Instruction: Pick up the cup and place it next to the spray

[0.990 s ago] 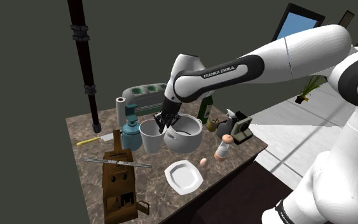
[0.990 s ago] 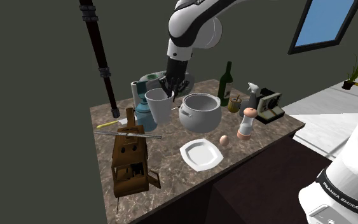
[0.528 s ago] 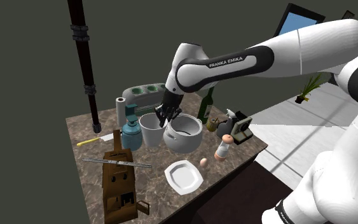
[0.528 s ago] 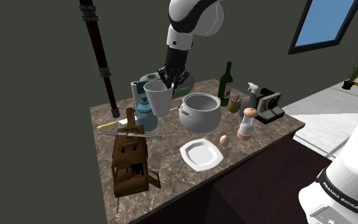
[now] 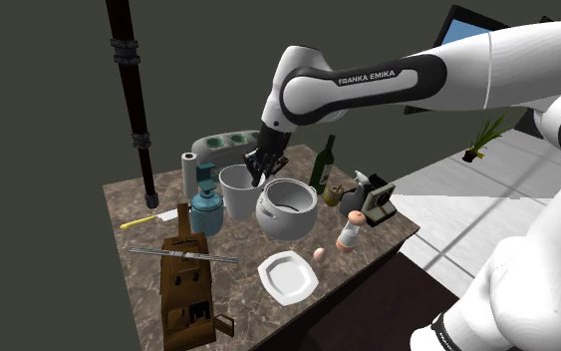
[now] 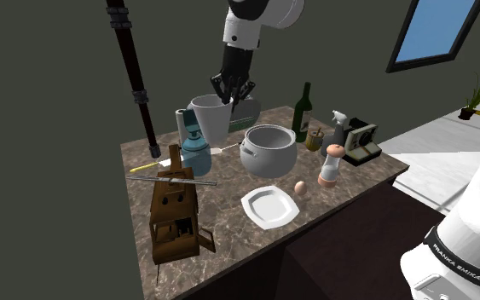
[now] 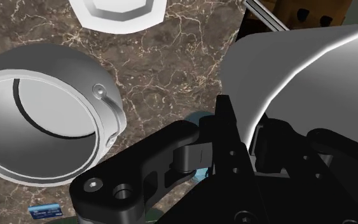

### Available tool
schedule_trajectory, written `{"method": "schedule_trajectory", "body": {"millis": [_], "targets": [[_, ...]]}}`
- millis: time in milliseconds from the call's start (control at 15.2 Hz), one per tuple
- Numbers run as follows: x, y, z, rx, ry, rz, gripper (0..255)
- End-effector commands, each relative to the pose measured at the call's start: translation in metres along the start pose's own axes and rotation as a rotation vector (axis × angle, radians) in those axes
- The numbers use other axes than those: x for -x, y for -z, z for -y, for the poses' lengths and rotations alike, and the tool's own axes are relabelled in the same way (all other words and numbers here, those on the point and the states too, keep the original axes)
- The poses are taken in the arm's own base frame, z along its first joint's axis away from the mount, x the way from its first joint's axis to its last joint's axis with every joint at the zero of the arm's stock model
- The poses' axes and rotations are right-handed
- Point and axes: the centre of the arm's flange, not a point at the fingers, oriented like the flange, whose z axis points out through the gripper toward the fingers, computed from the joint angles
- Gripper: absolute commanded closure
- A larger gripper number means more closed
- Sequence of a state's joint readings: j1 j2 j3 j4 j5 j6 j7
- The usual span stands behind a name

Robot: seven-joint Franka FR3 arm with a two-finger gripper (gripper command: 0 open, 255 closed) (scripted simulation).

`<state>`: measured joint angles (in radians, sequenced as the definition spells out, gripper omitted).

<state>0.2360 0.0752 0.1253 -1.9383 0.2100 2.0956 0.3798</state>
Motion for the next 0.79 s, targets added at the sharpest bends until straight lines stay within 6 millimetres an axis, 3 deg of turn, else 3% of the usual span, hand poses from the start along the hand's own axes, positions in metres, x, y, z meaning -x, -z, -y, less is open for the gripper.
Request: {"method": "schedule_trajectory", "body": {"millis": [0, 198, 726], "targets": [[-0.001, 0.01, 0.003, 0.0, 0.0, 0.0, 255], [-0.001, 0.025, 0.006, 0.0, 0.0, 0.0, 255], [0.017, 0.046, -0.096, 0.0, 0.0, 0.0, 255]]}}
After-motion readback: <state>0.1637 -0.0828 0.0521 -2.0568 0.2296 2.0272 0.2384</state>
